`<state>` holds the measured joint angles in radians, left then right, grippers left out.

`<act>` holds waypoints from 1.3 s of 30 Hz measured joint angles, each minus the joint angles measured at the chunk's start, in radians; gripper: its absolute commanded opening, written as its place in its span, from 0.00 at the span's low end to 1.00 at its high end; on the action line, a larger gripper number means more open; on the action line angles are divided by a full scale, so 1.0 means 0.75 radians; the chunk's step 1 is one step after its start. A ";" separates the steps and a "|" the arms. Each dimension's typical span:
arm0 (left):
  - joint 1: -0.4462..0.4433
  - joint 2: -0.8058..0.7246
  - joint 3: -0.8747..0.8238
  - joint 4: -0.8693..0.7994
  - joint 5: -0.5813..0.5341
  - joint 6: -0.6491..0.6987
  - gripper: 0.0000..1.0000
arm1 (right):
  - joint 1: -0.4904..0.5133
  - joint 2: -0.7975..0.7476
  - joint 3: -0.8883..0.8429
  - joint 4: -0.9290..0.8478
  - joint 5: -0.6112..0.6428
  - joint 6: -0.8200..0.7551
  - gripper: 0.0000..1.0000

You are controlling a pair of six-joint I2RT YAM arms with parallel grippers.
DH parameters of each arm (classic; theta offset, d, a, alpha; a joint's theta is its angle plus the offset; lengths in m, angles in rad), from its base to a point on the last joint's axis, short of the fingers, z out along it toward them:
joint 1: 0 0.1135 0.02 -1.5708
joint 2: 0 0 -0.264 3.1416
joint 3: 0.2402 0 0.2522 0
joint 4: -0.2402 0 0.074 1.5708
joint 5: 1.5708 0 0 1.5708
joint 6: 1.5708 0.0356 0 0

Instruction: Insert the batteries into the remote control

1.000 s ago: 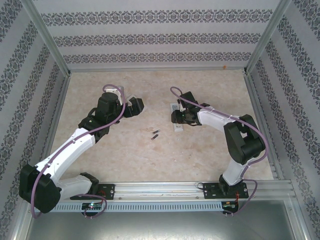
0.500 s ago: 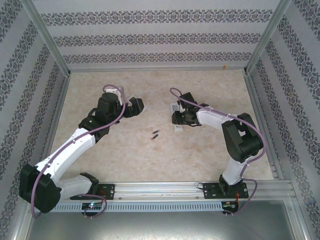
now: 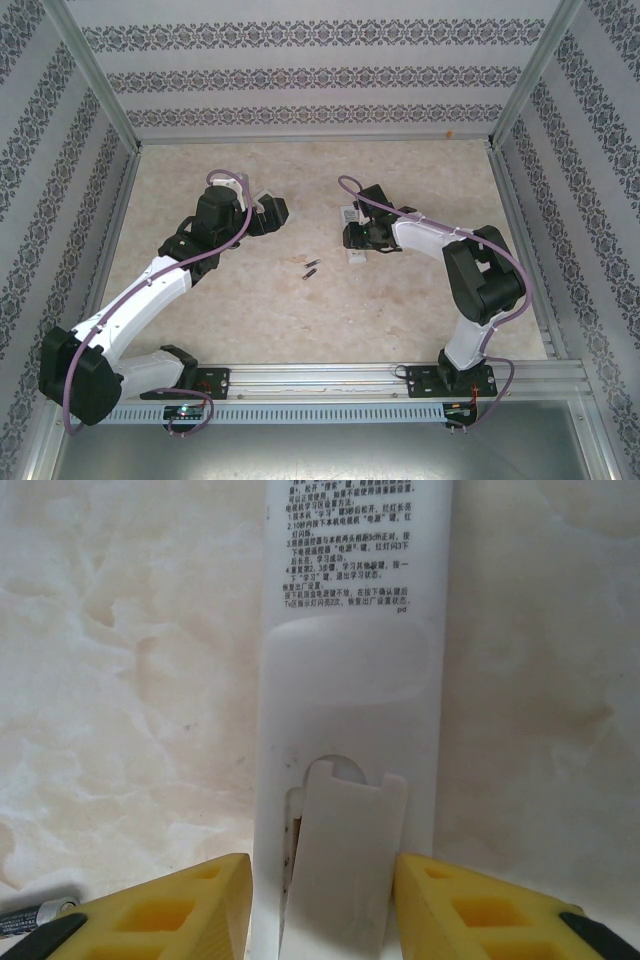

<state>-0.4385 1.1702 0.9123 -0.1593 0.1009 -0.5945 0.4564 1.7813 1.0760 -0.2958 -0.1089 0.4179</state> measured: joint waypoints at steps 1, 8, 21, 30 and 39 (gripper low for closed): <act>0.000 0.000 0.000 0.001 0.000 0.000 1.00 | 0.000 0.000 0.002 -0.001 0.000 -0.004 0.43; 0.000 0.000 0.000 0.005 -0.001 0.000 1.00 | 0.009 0.009 0.016 -0.012 0.001 -0.032 0.41; 0.000 0.000 0.000 0.006 0.000 0.000 1.00 | 0.027 0.020 0.032 -0.040 0.047 -0.118 0.39; 0.000 0.010 -0.001 0.015 0.010 -0.015 1.00 | 0.085 0.064 0.089 -0.107 0.185 -0.148 0.36; 0.000 0.010 -0.001 0.015 0.011 -0.016 1.00 | 0.090 0.079 0.120 -0.150 0.205 -0.143 0.32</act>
<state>-0.4385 1.1774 0.9115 -0.1478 0.1089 -0.6064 0.5236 1.8408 1.1660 -0.4080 0.0452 0.3107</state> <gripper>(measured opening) 0.998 0.325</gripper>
